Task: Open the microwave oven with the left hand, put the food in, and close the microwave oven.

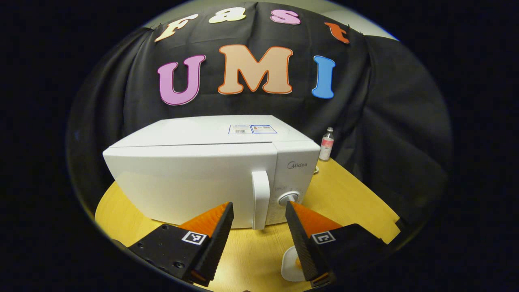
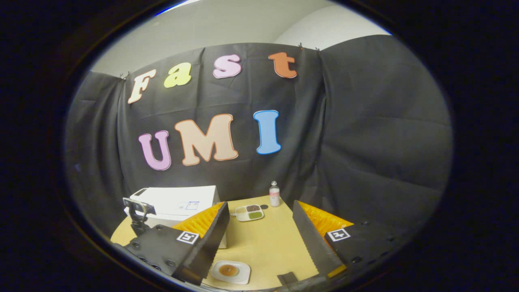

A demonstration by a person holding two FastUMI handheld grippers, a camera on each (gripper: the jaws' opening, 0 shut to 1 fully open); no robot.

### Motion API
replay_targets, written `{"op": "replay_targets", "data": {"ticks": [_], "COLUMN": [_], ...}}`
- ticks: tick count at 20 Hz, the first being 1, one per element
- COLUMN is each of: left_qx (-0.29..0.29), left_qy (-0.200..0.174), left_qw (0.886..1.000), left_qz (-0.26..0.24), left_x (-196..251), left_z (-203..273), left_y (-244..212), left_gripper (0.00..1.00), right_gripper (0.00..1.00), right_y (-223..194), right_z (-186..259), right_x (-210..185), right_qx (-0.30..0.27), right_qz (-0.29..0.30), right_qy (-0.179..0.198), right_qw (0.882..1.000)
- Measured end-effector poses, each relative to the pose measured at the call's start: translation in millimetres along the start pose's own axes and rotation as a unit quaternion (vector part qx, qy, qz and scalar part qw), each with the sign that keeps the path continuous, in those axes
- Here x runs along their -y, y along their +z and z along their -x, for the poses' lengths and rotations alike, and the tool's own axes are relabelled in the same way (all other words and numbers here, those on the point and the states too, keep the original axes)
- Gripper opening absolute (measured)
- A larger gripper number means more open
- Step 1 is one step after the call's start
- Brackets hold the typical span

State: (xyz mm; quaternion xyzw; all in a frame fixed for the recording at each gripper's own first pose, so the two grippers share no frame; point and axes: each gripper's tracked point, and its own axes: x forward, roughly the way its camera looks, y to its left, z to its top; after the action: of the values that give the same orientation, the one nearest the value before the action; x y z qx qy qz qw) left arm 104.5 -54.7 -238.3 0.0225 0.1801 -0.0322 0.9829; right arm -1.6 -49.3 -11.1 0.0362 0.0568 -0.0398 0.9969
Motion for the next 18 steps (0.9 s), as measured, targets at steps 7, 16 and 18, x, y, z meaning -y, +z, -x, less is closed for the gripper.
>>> {"op": "replay_targets", "data": {"ticks": [7,16,18], "left_qx": [-0.015,-0.026,-0.032], "left_qy": [0.01,0.016,0.023], "left_qw": [1.0,0.999,0.999], "left_qz": [-0.015,-0.016,-0.022], "left_x": [-1,3,-1], "left_z": [-28,-47,-50], "left_y": [-18,-25,-26], "left_gripper": [0.66,0.39,0.31], "right_gripper": [0.92,0.99,0.99], "right_y": [-12,-18,-22], "right_z": [4,5,3], "right_x": [6,-1,2], "right_qx": [-0.019,-0.034,-0.036], "right_qz": [0.002,0.006,0.011], "right_qy": [-0.015,0.002,0.001], "right_qw": [1.0,0.999,0.999]}}
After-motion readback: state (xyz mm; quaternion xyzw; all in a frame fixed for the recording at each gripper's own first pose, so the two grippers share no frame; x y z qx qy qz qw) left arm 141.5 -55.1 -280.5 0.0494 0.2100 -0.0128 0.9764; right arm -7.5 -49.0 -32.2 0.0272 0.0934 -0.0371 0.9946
